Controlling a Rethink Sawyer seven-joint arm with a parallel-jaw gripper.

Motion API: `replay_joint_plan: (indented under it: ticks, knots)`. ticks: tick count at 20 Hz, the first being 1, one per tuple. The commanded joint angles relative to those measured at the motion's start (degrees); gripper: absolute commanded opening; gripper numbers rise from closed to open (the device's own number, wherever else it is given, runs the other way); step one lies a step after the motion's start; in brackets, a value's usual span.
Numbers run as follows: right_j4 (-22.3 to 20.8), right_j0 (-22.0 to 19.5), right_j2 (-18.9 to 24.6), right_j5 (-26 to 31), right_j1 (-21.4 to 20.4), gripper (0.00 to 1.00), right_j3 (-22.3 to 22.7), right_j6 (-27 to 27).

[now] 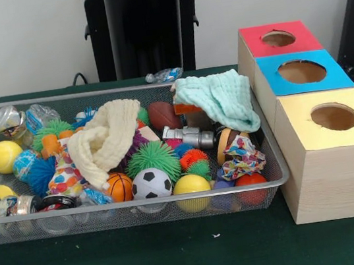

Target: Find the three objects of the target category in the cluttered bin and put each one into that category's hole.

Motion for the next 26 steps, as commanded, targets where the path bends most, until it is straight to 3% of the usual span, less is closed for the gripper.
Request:
replay_joint_plan:
  ticks: [1, 4, 10, 18, 23, 26]
  knots:
    - [-8.0, -0.2, -1.6, -9.6, 2.2, 0.00, -5.5, 7.8]
    - [-17.1, 0.1, -2.3, -19.5, 3.1, 0.00, -8.8, 3.6]
    - [-24.7, -0.9, -1.3, -32.9, 4.9, 0.00, -11.9, 2.3]
    - [-26.0, -6.6, 2.1, -38.6, 6.1, 0.00, -8.4, -2.8]
    - [-28.6, -10.2, 4.3, -38.3, 5.7, 0.00, -6.5, -7.3]
    - [-28.3, -13.5, 7.8, -38.2, 5.6, 0.00, -5.2, -9.5]
